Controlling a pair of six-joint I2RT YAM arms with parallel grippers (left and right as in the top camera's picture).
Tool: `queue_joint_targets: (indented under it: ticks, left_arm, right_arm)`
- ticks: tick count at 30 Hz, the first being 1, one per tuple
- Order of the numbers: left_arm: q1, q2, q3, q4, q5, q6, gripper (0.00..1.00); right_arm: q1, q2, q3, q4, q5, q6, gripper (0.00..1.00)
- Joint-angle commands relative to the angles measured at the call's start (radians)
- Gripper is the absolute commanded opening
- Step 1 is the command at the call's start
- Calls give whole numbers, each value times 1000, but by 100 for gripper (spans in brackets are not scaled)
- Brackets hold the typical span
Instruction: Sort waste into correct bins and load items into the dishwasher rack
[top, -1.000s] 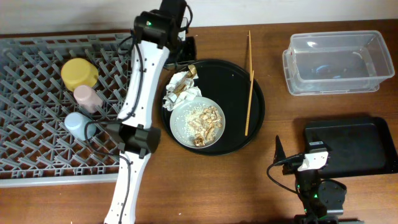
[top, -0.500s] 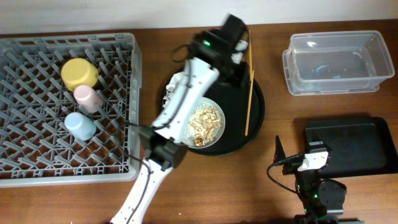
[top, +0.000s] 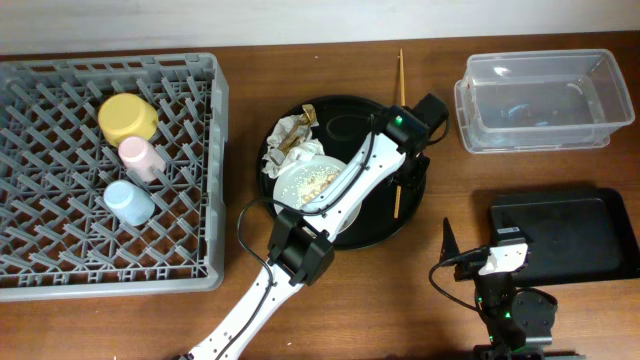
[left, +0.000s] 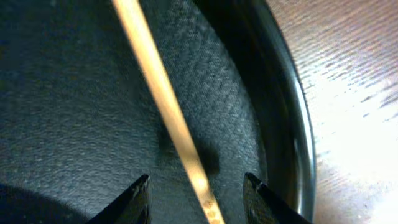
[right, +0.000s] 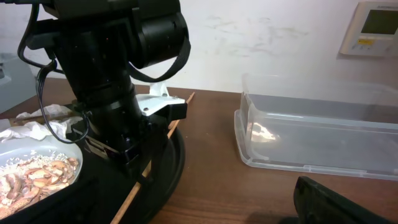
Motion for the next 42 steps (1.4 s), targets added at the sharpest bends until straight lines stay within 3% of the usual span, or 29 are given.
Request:
queue_joint_targets:
  ticks: [1, 4, 17, 28, 42]
  left_arm:
    - [2, 32, 0, 12, -30, -12, 41]
    - [2, 32, 0, 16, -29, -12, 29]
    - [-3, 46, 0, 55, -30, -92, 27]
    - [-3, 45, 1, 32, -29, -92, 4]
    - [5, 8, 163, -182, 76, -91, 3]
  right_arm:
    - [-3, -7, -5, -7, 5, 2, 98]
    - [-3, -7, -5, -7, 5, 2, 98]
    - [-3, -7, -5, -7, 5, 2, 98]
    - [-3, -7, -5, -7, 5, 2, 99]
    - [-3, -7, -5, -7, 5, 2, 98]
